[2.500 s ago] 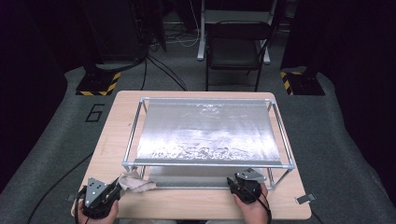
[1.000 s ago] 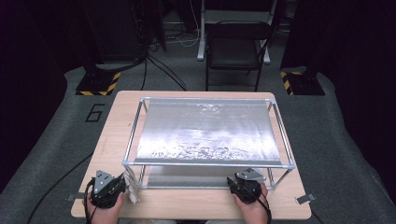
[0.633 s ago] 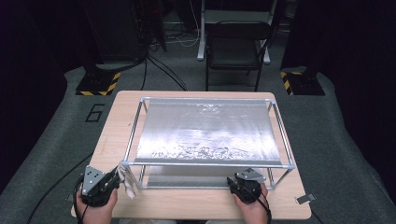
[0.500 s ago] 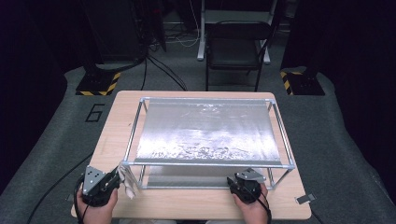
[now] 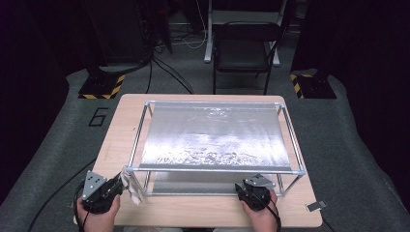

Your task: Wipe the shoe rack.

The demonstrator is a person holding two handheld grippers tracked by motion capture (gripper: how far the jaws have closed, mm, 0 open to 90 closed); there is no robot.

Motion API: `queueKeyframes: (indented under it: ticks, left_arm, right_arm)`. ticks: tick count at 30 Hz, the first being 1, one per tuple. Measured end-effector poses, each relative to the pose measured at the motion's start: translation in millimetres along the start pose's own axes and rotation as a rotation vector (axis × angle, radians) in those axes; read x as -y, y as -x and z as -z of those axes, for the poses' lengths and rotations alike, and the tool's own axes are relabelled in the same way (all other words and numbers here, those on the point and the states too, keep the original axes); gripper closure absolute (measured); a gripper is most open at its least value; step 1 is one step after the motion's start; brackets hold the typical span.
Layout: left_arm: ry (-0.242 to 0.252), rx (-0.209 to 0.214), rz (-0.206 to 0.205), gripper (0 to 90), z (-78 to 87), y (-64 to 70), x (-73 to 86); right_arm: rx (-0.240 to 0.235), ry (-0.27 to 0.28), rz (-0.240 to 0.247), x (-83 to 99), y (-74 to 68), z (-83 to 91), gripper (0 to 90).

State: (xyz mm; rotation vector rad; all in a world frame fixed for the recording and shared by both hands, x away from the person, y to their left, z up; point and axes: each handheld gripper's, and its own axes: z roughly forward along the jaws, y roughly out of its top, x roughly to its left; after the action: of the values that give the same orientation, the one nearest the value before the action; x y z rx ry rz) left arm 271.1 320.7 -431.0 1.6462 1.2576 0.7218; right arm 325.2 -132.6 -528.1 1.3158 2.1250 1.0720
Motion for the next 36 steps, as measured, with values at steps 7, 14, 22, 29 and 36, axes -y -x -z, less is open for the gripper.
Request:
queueKeyframes:
  ticks: [7, 14, 22, 29, 36]
  left_arm:
    - [0.036, 0.0, -0.011, 82.3, 13.1, 1.1, -12.6]
    - [0.065, 0.005, -0.032, 82.3, 24.7, 2.6, -26.2]
    - [0.072, 0.011, -0.046, 82.3, 26.9, 4.0, -40.3]
    - [0.073, 0.008, -0.078, 82.3, 29.4, 5.3, -62.0]
    - [0.078, 0.022, -0.106, 82.3, 23.5, 13.9, -81.6]
  right_arm:
    - [0.0, 0.0, 0.002, 0.0, -0.1, 0.1, 60.8]
    - [0.0, -0.001, 0.004, 0.0, -0.1, 0.1, 60.8]
    - [0.0, -0.002, 0.005, 0.0, -0.2, 0.2, 60.8]
    - [0.0, -0.002, 0.005, 0.0, -0.1, 0.2, 60.8]
    - [0.0, -0.002, 0.005, 0.0, -0.2, 0.2, 60.9]
